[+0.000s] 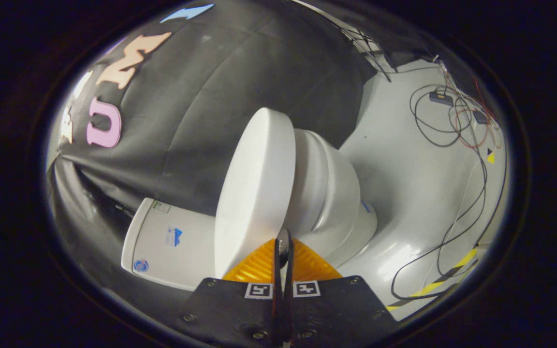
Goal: Open the toilet lid.
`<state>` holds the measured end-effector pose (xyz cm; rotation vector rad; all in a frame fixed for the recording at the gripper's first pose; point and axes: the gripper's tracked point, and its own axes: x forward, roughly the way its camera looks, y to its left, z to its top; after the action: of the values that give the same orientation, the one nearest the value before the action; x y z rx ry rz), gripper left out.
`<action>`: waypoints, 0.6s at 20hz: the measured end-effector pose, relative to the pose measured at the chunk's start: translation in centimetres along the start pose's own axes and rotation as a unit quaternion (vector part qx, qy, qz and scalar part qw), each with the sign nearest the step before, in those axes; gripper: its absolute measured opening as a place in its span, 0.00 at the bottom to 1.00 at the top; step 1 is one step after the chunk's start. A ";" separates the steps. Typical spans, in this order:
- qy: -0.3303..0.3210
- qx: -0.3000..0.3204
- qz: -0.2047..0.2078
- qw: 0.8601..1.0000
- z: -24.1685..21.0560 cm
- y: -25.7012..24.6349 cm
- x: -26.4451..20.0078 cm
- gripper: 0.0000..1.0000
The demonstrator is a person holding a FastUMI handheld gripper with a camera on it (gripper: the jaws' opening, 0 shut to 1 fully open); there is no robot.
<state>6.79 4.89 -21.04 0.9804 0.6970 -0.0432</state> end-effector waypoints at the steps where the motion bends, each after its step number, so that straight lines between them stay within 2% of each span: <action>1: 0.000 -0.003 0.002 1.000 0.1 0.2 -0.1 0.01; 4: -0.005 -0.003 0.008 1.000 0.2 1.0 -0.5 0.01; 8: -0.011 -0.049 0.000 0.999 0.6 2.3 -1.2 0.01; 12: -0.017 -0.068 0.004 0.998 0.9 3.8 -2.0 0.01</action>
<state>6.91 5.84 -16.76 0.8511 0.6561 -0.0051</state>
